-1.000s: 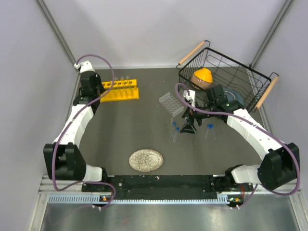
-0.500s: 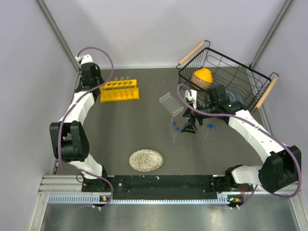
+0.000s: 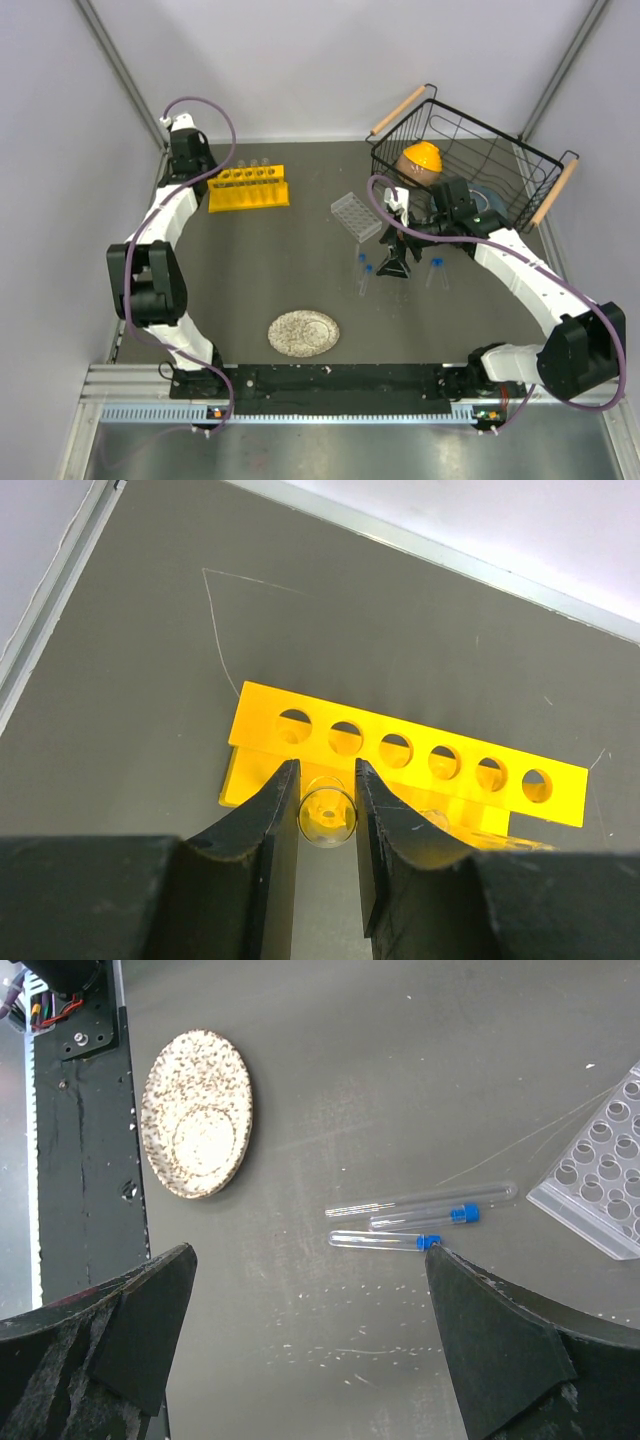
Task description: Organize the chemistry lab equipment
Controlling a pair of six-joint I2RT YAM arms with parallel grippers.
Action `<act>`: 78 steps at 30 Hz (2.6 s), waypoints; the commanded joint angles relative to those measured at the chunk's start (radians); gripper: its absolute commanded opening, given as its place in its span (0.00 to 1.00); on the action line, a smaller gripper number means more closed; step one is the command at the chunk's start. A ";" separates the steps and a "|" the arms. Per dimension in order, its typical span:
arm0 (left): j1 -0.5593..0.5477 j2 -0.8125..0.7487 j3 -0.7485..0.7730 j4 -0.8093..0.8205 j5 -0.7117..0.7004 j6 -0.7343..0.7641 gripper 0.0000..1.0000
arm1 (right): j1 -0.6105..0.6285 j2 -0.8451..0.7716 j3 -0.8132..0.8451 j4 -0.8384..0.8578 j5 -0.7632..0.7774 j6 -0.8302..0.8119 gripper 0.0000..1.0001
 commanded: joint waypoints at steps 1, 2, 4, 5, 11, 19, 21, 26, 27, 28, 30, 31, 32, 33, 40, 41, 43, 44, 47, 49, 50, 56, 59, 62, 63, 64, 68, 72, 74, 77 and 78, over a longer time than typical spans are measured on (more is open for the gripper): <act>0.005 0.026 0.062 0.023 0.027 -0.024 0.04 | -0.009 -0.002 0.000 0.030 -0.027 -0.024 0.99; 0.005 0.029 0.064 0.023 0.029 -0.026 0.04 | -0.007 -0.002 0.000 0.030 -0.025 -0.024 0.99; 0.005 0.039 0.067 0.021 0.030 -0.032 0.04 | -0.007 -0.002 0.000 0.030 -0.025 -0.022 0.99; 0.005 0.042 0.068 0.021 0.032 -0.033 0.04 | -0.007 -0.004 0.000 0.030 -0.022 -0.024 0.99; 0.003 0.051 0.061 0.014 0.040 -0.039 0.04 | -0.007 -0.004 0.002 0.030 -0.025 -0.024 0.99; 0.005 0.071 0.047 0.009 0.049 -0.042 0.05 | -0.007 -0.007 0.002 0.028 -0.021 -0.024 0.99; 0.003 0.085 0.047 0.006 0.052 -0.042 0.06 | -0.009 -0.007 0.002 0.028 -0.021 -0.024 0.99; 0.005 0.114 0.051 -0.006 0.052 -0.038 0.14 | -0.010 -0.007 0.000 0.028 -0.018 -0.024 0.99; 0.005 0.120 0.051 -0.011 0.047 -0.039 0.18 | -0.010 -0.007 0.000 0.028 -0.018 -0.025 0.99; 0.005 0.123 0.051 -0.012 0.044 -0.039 0.21 | -0.009 -0.007 0.000 0.028 -0.018 -0.025 0.99; 0.005 0.126 0.053 -0.015 0.043 -0.041 0.28 | -0.010 -0.007 0.000 0.028 -0.016 -0.025 0.99; 0.005 0.126 0.053 -0.018 0.043 -0.041 0.31 | -0.009 -0.007 0.000 0.028 -0.016 -0.025 0.99; 0.003 0.128 0.054 -0.020 0.043 -0.041 0.34 | -0.009 -0.007 0.000 0.028 -0.015 -0.028 0.99; 0.005 0.125 0.056 -0.024 0.043 -0.041 0.38 | -0.009 -0.007 0.000 0.027 -0.015 -0.027 0.99; 0.005 0.097 0.084 -0.067 0.049 -0.027 0.54 | -0.010 -0.008 0.000 0.026 -0.008 -0.028 0.99; 0.005 0.080 0.084 -0.071 0.049 -0.027 0.55 | -0.009 -0.008 0.000 0.025 -0.005 -0.031 0.99; 0.005 0.060 0.087 -0.078 0.040 -0.024 0.58 | -0.010 -0.008 -0.001 0.026 -0.004 -0.031 0.99; 0.007 0.034 0.087 -0.080 0.035 -0.022 0.58 | -0.013 -0.010 -0.001 0.025 -0.004 -0.034 0.99; 0.011 -0.030 0.076 -0.083 0.020 -0.021 0.62 | -0.027 -0.015 -0.004 0.025 -0.005 -0.042 0.99; 0.017 -0.072 0.058 -0.083 0.006 -0.022 0.64 | -0.039 -0.027 -0.009 0.025 -0.007 -0.051 0.99; 0.019 -0.117 0.047 -0.083 0.001 -0.025 0.66 | -0.044 -0.033 -0.010 0.026 -0.014 -0.054 0.99; 0.043 -0.356 -0.126 -0.015 0.053 -0.075 0.74 | -0.112 -0.070 -0.024 0.028 -0.056 -0.076 0.99; 0.053 -0.482 -0.221 0.024 0.179 -0.127 0.76 | -0.145 -0.079 -0.030 0.028 -0.068 -0.083 0.99; 0.053 -0.591 -0.297 0.038 0.272 -0.159 0.81 | -0.173 -0.090 -0.027 0.031 -0.061 -0.079 0.99; 0.053 -0.616 -0.329 0.038 0.291 -0.165 0.82 | -0.175 -0.102 -0.026 0.037 -0.056 -0.074 0.99; 0.053 -0.663 -0.344 0.038 0.313 -0.173 0.84 | -0.176 -0.111 -0.023 0.040 -0.033 -0.065 0.99; 0.053 -0.760 -0.409 0.006 0.425 -0.180 0.87 | -0.175 -0.166 -0.026 0.054 0.013 -0.039 0.99; 0.054 -0.849 -0.500 -0.034 0.556 -0.164 0.88 | -0.175 -0.225 -0.029 0.068 0.117 -0.012 0.99; 0.053 -0.892 -0.539 -0.032 0.618 -0.170 0.88 | -0.175 -0.232 -0.038 0.111 0.189 0.112 0.99; 0.049 -0.937 -0.623 -0.005 0.740 -0.231 0.94 | -0.175 -0.193 -0.027 0.096 0.119 0.214 0.99; 0.040 -0.944 -0.665 0.014 0.774 -0.243 0.99 | -0.176 -0.179 -0.024 0.096 0.083 0.240 0.99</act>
